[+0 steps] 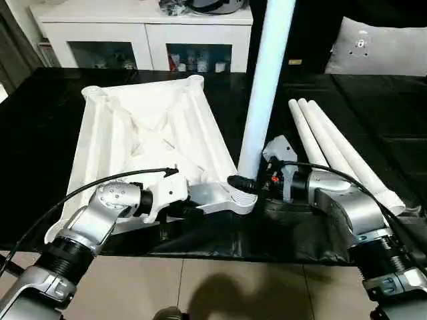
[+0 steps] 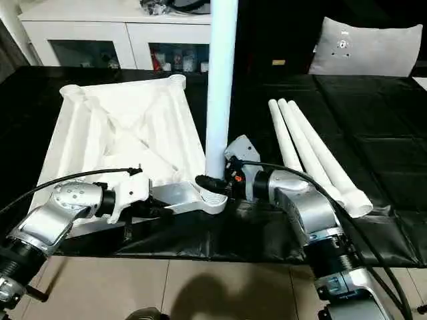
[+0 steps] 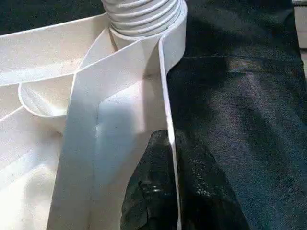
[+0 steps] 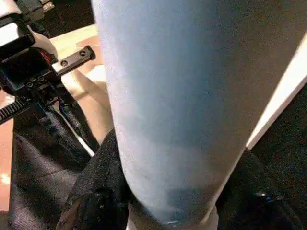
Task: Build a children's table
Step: Insert table leg to table base
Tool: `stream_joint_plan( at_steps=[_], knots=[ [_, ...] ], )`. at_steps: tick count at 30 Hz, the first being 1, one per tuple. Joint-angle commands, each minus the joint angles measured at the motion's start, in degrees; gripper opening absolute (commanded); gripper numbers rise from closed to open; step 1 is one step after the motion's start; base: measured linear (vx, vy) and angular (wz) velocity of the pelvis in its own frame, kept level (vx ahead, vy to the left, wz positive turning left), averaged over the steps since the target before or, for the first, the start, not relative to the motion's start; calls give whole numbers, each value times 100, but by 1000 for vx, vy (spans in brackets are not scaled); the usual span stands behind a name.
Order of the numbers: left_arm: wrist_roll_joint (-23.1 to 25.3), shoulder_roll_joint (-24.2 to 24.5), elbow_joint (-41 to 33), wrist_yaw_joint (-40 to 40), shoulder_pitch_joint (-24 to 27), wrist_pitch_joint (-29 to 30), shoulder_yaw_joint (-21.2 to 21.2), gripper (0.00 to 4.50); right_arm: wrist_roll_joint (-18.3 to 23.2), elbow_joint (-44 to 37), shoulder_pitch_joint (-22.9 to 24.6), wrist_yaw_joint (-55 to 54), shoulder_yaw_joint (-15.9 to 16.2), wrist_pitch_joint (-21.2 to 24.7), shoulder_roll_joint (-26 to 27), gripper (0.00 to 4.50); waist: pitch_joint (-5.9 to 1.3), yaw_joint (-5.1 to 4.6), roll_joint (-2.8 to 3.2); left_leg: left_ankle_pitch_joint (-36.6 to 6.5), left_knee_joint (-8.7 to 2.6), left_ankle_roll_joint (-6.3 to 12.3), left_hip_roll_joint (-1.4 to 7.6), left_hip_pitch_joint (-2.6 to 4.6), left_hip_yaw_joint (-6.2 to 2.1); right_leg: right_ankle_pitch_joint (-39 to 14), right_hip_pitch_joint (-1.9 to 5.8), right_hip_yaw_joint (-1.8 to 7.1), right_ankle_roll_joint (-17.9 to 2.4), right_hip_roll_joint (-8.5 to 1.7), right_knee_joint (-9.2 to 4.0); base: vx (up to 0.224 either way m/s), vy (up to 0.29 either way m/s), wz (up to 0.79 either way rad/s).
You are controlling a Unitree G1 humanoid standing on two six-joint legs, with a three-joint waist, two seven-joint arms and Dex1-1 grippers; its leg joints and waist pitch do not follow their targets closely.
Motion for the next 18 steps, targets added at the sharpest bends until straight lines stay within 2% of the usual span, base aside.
stream_joint_plan(
  at_steps=[1, 4, 5, 7, 10, 15, 17, 18],
  knots=[
    [45, -72, -46, -246, -23, -156, -210, 0, -145, 338, 62, 25, 232, 88, 42, 191, -380, -37, 7, -941, -470, -5, 321, 93, -56, -103, 225, 264, -1442, -482, -412, 0, 0, 0],
    [-16, -94, -77, -335, -8, -84, -179, 0, -125, 583, -25, -63, 131, 2, 149, 191, -363, -57, 6, -1117, -488, -41, 324, 99, -58, -388, 218, 265, -1437, -488, -438, 0, 0, 0],
    [-89, -142, -74, -332, 3, 53, -115, 0, 22, 732, -66, -82, -45, 26, 265, 191, -353, -66, -8, -1205, -504, -63, 332, 106, -64, -518, 215, 264, -1420, -485, -450, 0, 0, 0],
    [-217, -185, -113, -361, 34, 156, -48, 0, 128, 791, -63, -62, -146, 62, 311, 191, -353, -81, 0, -1276, -510, -78, 335, 110, -67, -620, 210, 267, -1438, -493, -455, 0, 0, 0],
    [-448, -272, -204, -404, 92, 360, 97, 0, 249, 891, 2, 1, -269, 85, 339, 191, -358, -112, -17, -1233, -513, -57, 336, 108, -61, -576, 215, 267, -1458, -487, -449, 0, 0, 0],
    [-328, -327, -64, -235, 89, 375, 114, 0, 489, 998, 248, 67, -505, 111, 385, 191, -376, -96, -14, -993, -492, 93, 334, 89, -48, -274, 219, 263, -1476, -487, -438, 0, 0, 0],
    [-237, -338, -1, -186, 84, 252, 127, 0, 573, 1069, 436, -2, -694, -15, 432, 191, -372, -82, 60, -1083, -493, 75, 336, 100, -50, -422, 205, 262, -1460, -491, -456, 0, 0, 0],
    [-207, -342, 4, -182, 86, 228, 135, 0, 565, 1089, 482, -14, -725, -65, 438, 191, -369, -86, 40, -1136, -502, 75, 340, 103, -45, -476, 203, 264, -1450, -493, -480, 0, 0, 0]
  ],
)
